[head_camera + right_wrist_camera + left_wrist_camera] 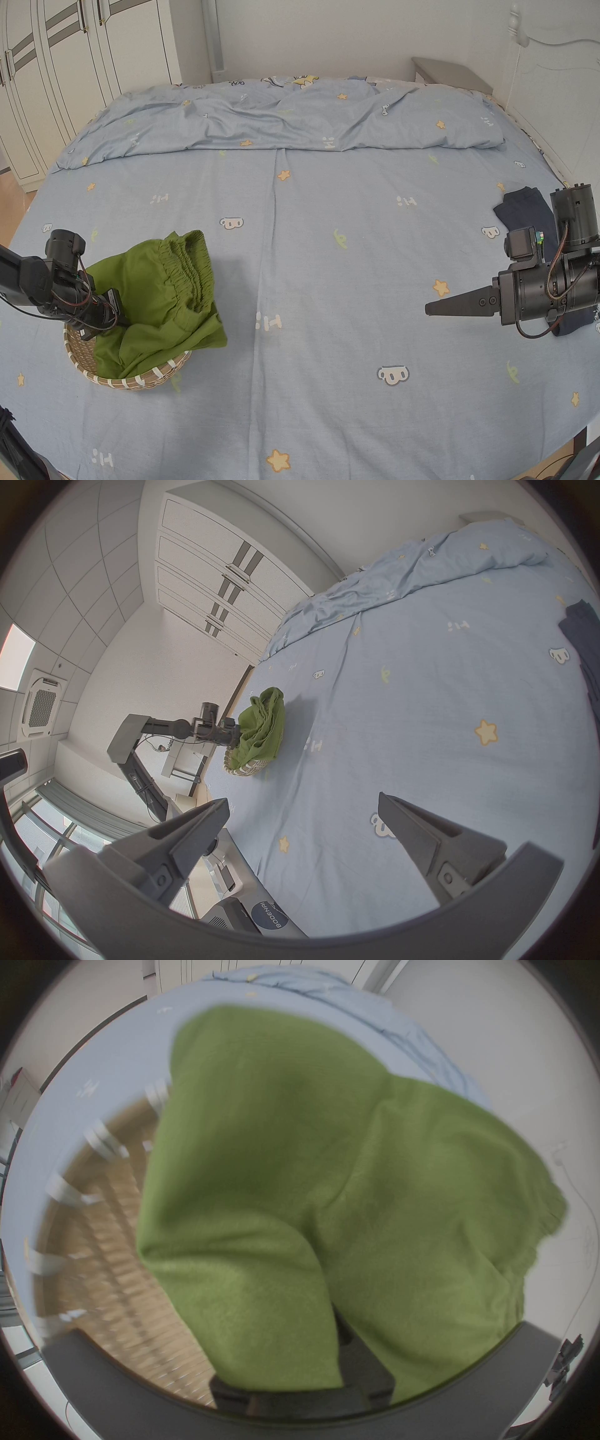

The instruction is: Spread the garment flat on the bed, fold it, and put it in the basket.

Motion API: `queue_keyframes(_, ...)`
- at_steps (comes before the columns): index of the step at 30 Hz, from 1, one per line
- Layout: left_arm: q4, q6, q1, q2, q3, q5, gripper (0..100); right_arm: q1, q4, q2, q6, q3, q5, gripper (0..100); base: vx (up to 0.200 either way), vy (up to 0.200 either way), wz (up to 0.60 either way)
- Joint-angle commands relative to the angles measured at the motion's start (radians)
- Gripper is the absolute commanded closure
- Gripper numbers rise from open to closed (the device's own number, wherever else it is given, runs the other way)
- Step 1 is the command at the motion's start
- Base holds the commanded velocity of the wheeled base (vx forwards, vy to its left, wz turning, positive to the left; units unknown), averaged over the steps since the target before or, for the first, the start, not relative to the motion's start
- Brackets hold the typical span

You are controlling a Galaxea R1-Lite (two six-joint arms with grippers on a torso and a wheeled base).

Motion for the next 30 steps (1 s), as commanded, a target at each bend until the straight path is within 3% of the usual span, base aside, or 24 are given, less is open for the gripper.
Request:
queue_keyframes(1, 0.008, 0.033, -0.002, 0.158, -0.025, 0.025, 100, 0.001, 0.000, 0.007, -0.001, 0.001, -0.001, 0, 0.000, 0.000, 0.00)
queue_keyframes(17, 0.015, 0.042, -0.056, 0.167, -0.022, 0.088, 100, 0.007, 0.000, 0.007, -0.002, 0.004, -0.003, 0, 0.000, 0.000, 0.00)
queue_keyframes(18, 0.015, 0.042, -0.056, 0.167, -0.022, 0.088, 0, 0.007, 0.000, 0.007, -0.002, 0.004, -0.003, 0, 0.000, 0.000, 0.00)
queue_keyframes(26, 0.025, 0.031, -0.070, -0.059, -0.004, 0.088, 0, 0.009, -0.001, 0.007, -0.002, 0.004, -0.003, 0, 0.000, 0.000, 0.00)
queue_keyframes(30, 0.099, 0.034, -0.083, -0.209, -0.013, 0.088, 0, 0.009, 0.000, 0.005, -0.002, 0.004, -0.003, 0, 0.000, 0.000, 0.00)
